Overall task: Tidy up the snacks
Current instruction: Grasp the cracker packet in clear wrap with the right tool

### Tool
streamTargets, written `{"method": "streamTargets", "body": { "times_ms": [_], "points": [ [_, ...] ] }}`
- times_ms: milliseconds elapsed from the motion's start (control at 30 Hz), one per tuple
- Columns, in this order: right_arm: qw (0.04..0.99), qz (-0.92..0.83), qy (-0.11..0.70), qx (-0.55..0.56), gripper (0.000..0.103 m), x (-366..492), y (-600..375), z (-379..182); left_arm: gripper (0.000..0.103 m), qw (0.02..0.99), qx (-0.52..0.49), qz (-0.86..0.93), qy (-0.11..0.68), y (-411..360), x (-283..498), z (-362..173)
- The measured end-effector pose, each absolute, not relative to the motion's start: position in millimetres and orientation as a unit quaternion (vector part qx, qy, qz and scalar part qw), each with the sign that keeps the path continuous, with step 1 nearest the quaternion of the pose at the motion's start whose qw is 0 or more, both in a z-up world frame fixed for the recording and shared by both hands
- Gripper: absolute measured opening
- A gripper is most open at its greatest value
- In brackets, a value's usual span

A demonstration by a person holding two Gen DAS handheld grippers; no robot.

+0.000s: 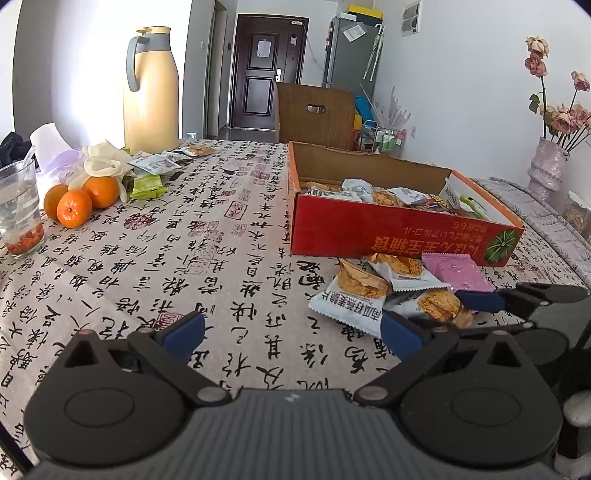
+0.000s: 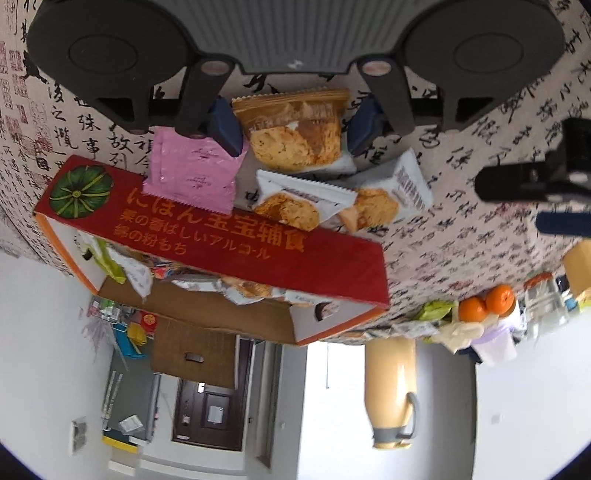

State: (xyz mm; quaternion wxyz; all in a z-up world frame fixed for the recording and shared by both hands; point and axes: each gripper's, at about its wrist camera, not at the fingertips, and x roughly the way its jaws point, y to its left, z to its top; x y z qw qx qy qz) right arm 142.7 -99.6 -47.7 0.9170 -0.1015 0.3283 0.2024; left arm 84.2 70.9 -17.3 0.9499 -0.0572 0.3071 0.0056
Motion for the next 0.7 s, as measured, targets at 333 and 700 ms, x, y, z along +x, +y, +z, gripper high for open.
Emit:
{"method": "streamTargets", "body": {
  "times_ms": [333,700],
  "points": [
    [0.921,0.204,0.319,-0.094,0.051,137.2,-101.3,-47.1,0.103,0.95,-0.059,0.008,0.307,72.6,82.9,-17.1],
    [0.938,0.192,0.284,-0.058,0.05,109.4,-125.1,-31.1,0.103,0.949,-0.061,0.012,0.308,73.5,85.2,-16.8]
  ]
}}
